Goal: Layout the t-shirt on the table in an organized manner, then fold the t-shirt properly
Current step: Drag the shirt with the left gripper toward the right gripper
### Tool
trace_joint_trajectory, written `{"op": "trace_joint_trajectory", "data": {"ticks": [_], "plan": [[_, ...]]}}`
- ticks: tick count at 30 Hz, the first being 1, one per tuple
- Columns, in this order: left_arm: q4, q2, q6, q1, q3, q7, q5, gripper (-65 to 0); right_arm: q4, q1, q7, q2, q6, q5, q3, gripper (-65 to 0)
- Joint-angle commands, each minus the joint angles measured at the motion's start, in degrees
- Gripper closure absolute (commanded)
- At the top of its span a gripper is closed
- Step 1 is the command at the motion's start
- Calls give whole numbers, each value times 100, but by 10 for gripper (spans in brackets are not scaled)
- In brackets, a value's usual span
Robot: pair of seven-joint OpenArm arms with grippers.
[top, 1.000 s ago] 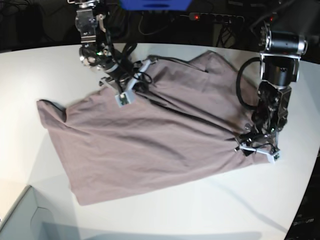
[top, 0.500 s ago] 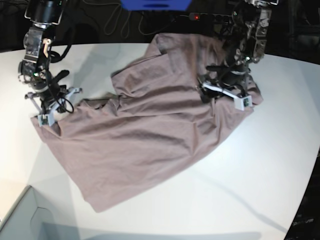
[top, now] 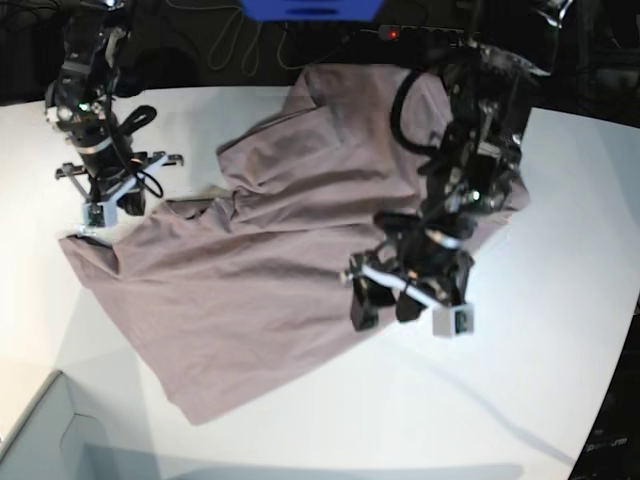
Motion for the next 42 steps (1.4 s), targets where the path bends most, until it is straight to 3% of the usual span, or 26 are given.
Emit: {"op": "trace_joint_trajectory", "data": {"ticks": [1,6,12,18,23,27,33,42], "plan": [[-205,-17,-38,-301,1,-42,-7,-379,201,-75,120,-149,39,82,-148,0],[-1796,62,-56,-1339,54,-50,-7,-379,412,-568,120,-668,39,82,-1141,0],[-3097,247,-56,-1884,63,-68,-7,-379,-248,-524,155,-721,22,82,-2179,0],[-3546,220,-56,-1725,63,-77,37,-379,-1681,-49,172,-721,22,82,-2328,0],[-3730,115,-65,-1347,72,-77,45,-379,-1821,13,181,-378,-49,73,-2293,0],[-3713,-26,-65,-952,54,-77,45,-379,-1883,171,172,-105,-567,73,-1643,0],[-2913,-88,-65,33,63,-59,2,-379,-2437,637,181,317,-550,82,-570,0],[-944,414,-65,1387,124,-33,37,-379,-2779,1446,164,1257,-550,82,10,0]]}}
